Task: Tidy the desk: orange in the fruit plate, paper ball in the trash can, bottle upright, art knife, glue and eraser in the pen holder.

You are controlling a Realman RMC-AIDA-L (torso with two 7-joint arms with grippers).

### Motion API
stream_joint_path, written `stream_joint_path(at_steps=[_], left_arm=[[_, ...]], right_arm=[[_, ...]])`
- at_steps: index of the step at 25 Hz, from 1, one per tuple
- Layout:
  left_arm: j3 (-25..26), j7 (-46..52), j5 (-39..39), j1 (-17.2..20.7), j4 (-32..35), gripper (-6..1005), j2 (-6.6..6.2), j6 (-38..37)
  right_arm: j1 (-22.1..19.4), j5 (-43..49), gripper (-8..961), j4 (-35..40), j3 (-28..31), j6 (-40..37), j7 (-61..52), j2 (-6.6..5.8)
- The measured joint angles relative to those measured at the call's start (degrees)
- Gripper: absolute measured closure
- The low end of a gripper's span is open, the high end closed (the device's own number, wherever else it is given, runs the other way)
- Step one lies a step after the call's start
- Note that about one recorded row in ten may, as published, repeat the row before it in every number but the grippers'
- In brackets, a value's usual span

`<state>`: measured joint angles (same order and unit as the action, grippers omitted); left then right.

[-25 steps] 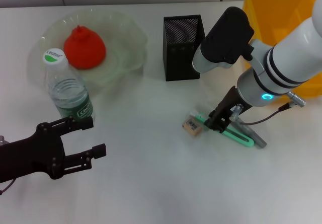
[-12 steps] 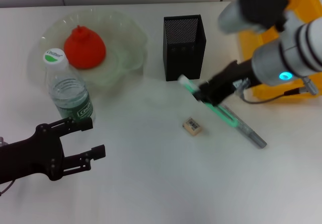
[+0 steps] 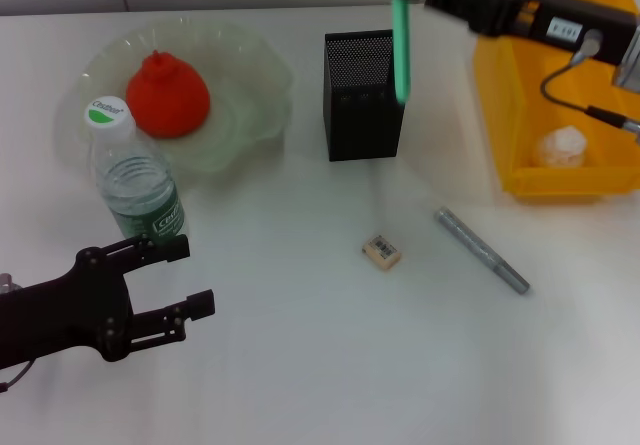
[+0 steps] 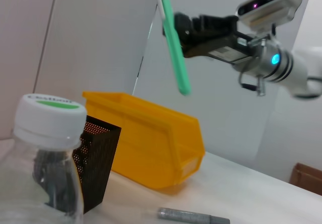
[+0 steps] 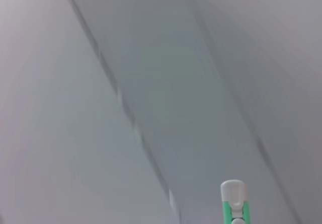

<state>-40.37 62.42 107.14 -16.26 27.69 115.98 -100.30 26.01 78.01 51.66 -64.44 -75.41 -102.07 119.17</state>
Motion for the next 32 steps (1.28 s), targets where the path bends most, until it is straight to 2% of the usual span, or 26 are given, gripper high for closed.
stream_joint_path(at_steps=[3,4,5,9,13,15,19,26,28,29,30,32], left_arm=[[-0.1,0.0,0.0,-0.1,0.0,216,0.10,-0.1],[-0.1,0.0,0.0,-0.1,0.0,216,0.13,-0.1],[-0.1,-0.1,0.0,0.0,0.0,216,0.19,-0.1],[-0.1,-0.7,0.1,0.1,0.0,216,0.32,-0.2],[-0.1,-1.0,0.1,0.2,0.0,216,0.37,-0.2],[0.1,-1.4,0.1,0.2,-0.1,216,0.38,-0.2],[0.3,-1.5,0.1,0.1,-0.1,216,0.29,-0.2],[0.4,-1.5,0.1,-0.3,-0.1,216,0.16,-0.3],[0.4,-1.5,0.1,-0.3,-0.1,216,0.16,-0.3],[0.4,-1.5,0.1,-0.3,-0.1,216,0.16,-0.3],[0.3,-1.5,0.1,-0.3,0.0,216,0.14,-0.3],[0.3,-1.5,0.1,-0.3,0.1,216,0.07,-0.6]], right_arm=[[3.0,-10.1,715,-11.6,1.7,-0.2,13.0,0.19],[5.1,-16.2,712,-18.4,1.6,0.8,22.7,0.41],[5.1,-16.2,709,-18.4,1.6,0.8,22.7,0.41],[10.6,-24.0,697,-30.4,0.9,3.8,39.9,0.60],[12.7,-24.2,685,-33.3,0.7,9.8,45.7,0.62],[13.0,-24.2,679,-33.6,0.0,10.9,46.4,0.62],[14.0,-24.1,666,-34.0,-5.2,15.2,46.8,0.62],[13.0,-23.8,645,-32.1,-5.6,15.5,43.6,0.29],[12.1,-21.6,588,-29.0,-5.7,15.3,39.6,0.11],[10.2,-16.4,560,-22.8,-5.7,15.2,32.7,-0.16],[10.2,-16.4,532,-22.8,-5.7,15.2,32.7,-0.16],[7.8,-7.7,475,-13.5,-5.3,14.4,22.8,-0.48]])
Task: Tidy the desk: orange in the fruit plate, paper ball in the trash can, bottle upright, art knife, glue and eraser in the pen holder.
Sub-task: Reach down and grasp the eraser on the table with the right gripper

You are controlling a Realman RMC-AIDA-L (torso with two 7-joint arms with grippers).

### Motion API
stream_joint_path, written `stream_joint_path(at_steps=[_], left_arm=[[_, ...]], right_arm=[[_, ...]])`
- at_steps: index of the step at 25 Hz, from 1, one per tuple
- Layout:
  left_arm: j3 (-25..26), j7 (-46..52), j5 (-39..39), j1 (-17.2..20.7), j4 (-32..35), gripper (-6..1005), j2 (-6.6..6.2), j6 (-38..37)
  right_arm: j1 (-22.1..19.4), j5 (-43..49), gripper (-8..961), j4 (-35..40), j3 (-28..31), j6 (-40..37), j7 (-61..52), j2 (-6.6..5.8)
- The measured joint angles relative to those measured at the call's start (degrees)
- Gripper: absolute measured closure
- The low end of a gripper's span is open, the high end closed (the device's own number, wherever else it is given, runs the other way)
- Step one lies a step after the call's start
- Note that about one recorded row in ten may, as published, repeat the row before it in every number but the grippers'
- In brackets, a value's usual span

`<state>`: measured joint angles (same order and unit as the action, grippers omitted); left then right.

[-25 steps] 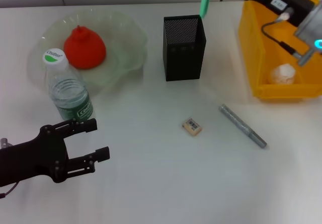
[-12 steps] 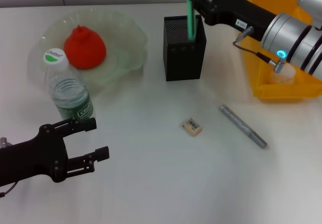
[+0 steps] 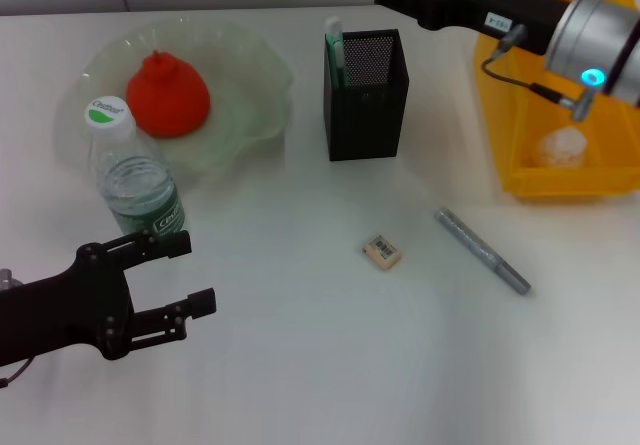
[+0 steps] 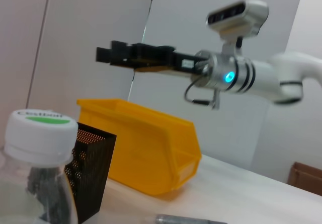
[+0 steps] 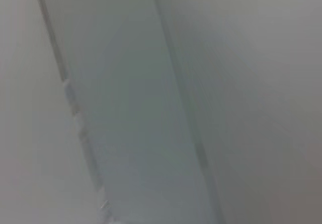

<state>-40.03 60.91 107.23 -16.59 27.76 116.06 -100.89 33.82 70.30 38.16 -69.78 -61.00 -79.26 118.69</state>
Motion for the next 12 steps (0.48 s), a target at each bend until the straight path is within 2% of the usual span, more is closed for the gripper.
stream_joint_path(at_steps=[4,6,7,11,12], left_arm=[[0.2,0.0,0.0,0.2,0.0,216,-0.13,-0.6],[0.2,0.0,0.0,0.3,0.1,216,-0.14,-0.7],[0.1,0.0,0.0,0.4,0.1,216,-0.13,-0.8],[0.1,0.0,0.0,0.5,0.0,216,-0.14,-0.9],[0.1,0.0,0.0,0.5,0.0,216,-0.13,-1.0]], right_arm=[[-2.7,20.4,382,17.9,3.3,-6.0,-20.6,-0.21],[-2.2,33.5,347,29.7,6.4,-14.1,-34.5,-0.24],[-2.2,33.5,329,29.7,6.4,-14.1,-34.5,-0.24],[1.3,46.3,310,41.7,7.7,-25.9,-47.1,-0.86],[5.0,53.3,310,44.4,7.2,-33.3,-52.5,-1.41]])
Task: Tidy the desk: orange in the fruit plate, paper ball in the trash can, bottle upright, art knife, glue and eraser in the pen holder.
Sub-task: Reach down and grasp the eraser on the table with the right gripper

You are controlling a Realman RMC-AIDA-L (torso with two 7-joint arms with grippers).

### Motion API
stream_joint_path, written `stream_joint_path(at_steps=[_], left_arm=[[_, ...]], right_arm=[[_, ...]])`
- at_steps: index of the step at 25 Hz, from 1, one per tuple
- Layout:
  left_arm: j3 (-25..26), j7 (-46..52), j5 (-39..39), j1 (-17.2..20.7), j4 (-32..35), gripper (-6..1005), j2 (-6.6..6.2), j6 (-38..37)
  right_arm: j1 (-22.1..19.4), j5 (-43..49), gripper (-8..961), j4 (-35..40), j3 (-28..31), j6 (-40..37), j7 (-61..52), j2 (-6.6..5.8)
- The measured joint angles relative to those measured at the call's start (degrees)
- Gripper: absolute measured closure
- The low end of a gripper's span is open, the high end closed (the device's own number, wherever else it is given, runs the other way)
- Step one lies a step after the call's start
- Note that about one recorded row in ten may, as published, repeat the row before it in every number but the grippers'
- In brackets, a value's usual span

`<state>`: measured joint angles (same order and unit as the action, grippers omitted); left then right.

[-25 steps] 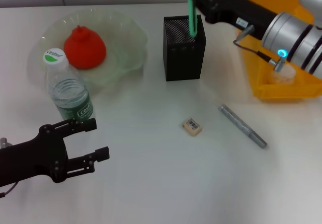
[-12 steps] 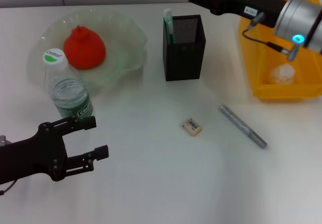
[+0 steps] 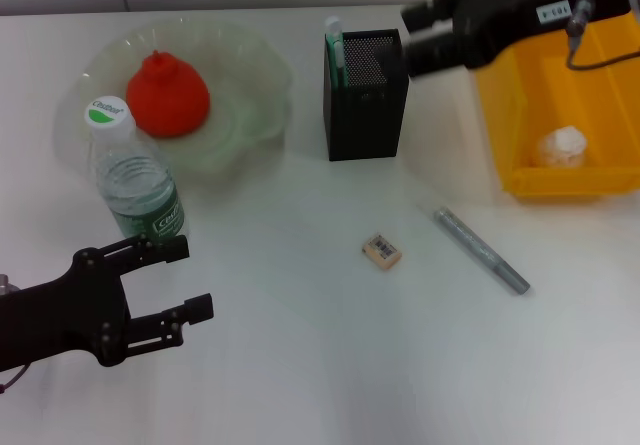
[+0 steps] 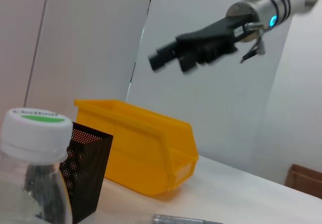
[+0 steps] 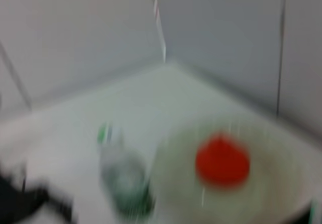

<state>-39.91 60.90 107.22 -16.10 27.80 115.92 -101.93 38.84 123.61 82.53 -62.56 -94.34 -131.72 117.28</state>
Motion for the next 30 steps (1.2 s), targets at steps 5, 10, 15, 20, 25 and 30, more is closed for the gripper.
stream_joint_path(at_steps=[5,10,15,20,25,30], left_arm=[[0.0,0.0,0.0,0.0,0.0,216,0.00,-0.8],[0.0,0.0,0.0,0.1,0.1,216,0.00,-0.9],[-0.2,0.0,0.0,-0.1,0.1,216,0.16,-1.0],[-0.3,0.0,0.0,-0.4,0.1,216,0.21,-1.0],[-0.3,0.0,0.0,-0.4,0.1,216,0.22,-1.0],[-0.2,0.0,0.0,-0.4,0.0,216,0.27,-1.0]], right_arm=[[7.8,12.9,312,-0.4,-2.7,-10.9,-7.0,0.73],[10.5,21.7,315,-3.9,-16.7,-11.4,-11.1,2.21],[10.5,22.2,317,-8.5,-24.4,-6.5,-13.7,2.31],[10.7,23.1,320,-12.7,-28.2,-0.8,-14.4,2.33],[11.3,23.2,322,-16.6,-32.7,7.0,-16.2,2.46],[11.0,23.1,335,-17.0,-36.8,11.0,-17.7,2.52]])
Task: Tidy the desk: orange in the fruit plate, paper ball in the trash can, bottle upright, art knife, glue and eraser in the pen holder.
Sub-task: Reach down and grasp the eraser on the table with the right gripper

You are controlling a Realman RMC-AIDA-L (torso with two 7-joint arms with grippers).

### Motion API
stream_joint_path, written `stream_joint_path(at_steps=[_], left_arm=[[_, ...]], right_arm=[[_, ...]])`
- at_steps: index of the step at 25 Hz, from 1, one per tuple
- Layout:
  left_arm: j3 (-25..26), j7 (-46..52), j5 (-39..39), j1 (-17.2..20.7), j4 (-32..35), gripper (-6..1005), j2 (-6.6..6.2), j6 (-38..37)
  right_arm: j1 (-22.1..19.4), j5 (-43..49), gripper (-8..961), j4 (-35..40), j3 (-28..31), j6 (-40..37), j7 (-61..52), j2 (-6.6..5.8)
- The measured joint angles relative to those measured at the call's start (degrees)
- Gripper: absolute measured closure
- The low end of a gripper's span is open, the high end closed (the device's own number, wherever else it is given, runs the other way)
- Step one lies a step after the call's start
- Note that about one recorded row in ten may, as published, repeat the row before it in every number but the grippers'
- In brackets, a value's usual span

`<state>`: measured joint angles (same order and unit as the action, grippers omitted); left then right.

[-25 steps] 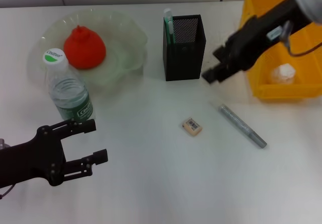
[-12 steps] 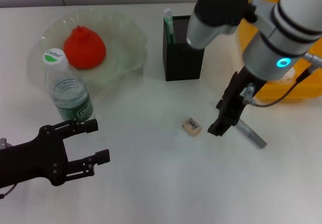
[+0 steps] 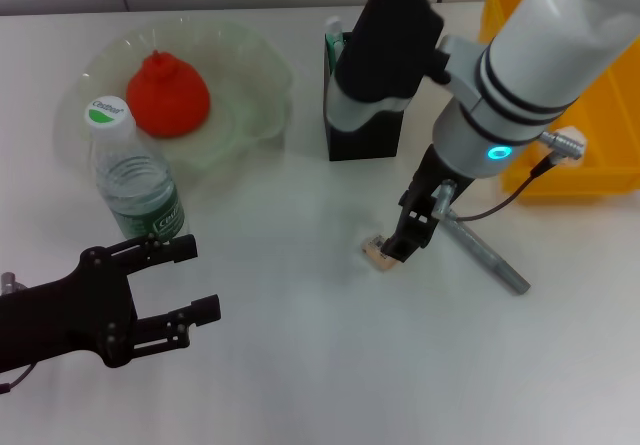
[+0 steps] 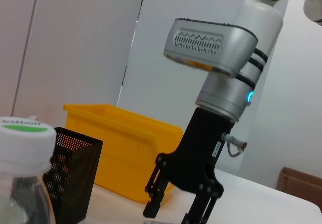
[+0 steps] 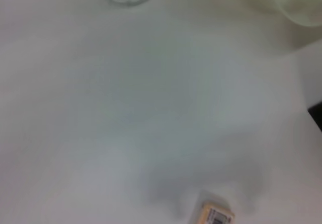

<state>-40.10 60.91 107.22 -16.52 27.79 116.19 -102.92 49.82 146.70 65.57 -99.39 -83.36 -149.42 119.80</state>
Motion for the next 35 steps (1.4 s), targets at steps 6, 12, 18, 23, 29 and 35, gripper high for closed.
stream_joint_path(at_steps=[6,12,18,23,29,35], left_arm=[[0.2,0.0,0.0,0.0,0.0,216,0.07,0.1],[0.2,0.0,0.0,0.0,-0.1,217,0.09,0.2],[0.2,0.0,-0.1,0.1,-0.1,217,0.03,0.3],[0.2,0.0,-0.1,0.4,-0.1,217,0.01,0.2],[0.2,0.0,-0.2,0.5,-0.1,217,0.00,0.2],[0.2,0.0,-0.2,0.5,-0.1,217,0.05,0.1]], right_arm=[[0.0,-0.1,351,-0.8,-5.8,4.4,-1.8,0.08],[0.1,-0.8,367,-1.8,-8.4,6.2,-2.6,0.08],[0.1,-2.2,383,-3.1,-9.5,8.2,-2.6,0.09],[0.5,-2.2,396,-4.2,-10.6,9.4,-2.7,0.08],[0.7,-2.2,478,-4.9,-10.7,9.6,-3.1,0.08],[0.6,-2.3,498,-5.7,-10.8,9.7,-3.2,0.08]])
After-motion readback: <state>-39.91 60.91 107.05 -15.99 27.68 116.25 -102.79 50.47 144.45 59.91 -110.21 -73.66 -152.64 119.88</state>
